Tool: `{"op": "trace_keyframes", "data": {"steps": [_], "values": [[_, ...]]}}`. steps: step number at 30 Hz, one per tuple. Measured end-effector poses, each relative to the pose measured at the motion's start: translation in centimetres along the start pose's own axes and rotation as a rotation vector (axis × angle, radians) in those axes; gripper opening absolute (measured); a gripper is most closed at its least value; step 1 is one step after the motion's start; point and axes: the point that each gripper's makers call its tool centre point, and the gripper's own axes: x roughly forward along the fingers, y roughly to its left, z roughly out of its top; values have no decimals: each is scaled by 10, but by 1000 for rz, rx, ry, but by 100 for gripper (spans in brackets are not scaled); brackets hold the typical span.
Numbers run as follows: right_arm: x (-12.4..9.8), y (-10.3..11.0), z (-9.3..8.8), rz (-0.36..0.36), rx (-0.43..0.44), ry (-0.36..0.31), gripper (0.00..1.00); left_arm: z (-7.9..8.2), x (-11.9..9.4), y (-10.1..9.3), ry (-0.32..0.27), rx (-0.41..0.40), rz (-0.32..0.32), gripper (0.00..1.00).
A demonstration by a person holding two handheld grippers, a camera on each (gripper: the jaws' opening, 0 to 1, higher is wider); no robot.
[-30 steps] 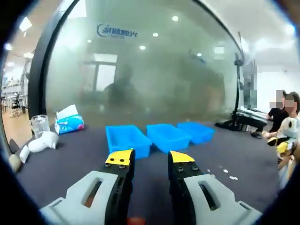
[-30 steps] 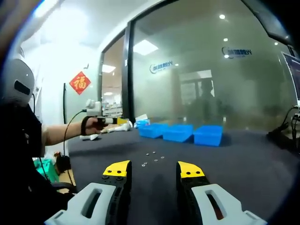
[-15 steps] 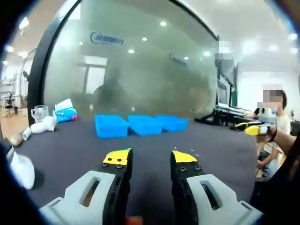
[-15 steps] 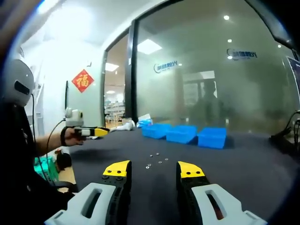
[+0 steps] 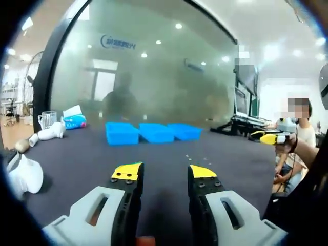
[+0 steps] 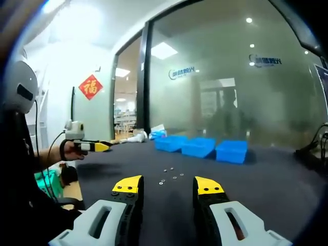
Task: Sort the screws, nuts, and washers into the corresponding bins
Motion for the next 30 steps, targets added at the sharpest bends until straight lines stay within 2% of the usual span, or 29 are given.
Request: {"op": "trace_keyframes", "data": {"steps": [7, 14, 21, 27, 30], "values": [[-3, -3, 2, -7, -2, -8, 35, -1, -6, -3, 2, 1, 4, 35], [-4, -6, -6, -10, 2, 4, 35, -9, -7, -12, 48, 19, -25, 36], [-4, -7, -12, -4, 11, 18, 36, -9, -7, -16, 64, 27, -39, 39], [-5, -7, -18, -5, 11, 32, 36, -14, -1, -21, 115, 62, -74, 40], [-6, -7, -19, -8, 12, 33, 36, -19, 4, -25, 157, 39, -116, 40]]}}
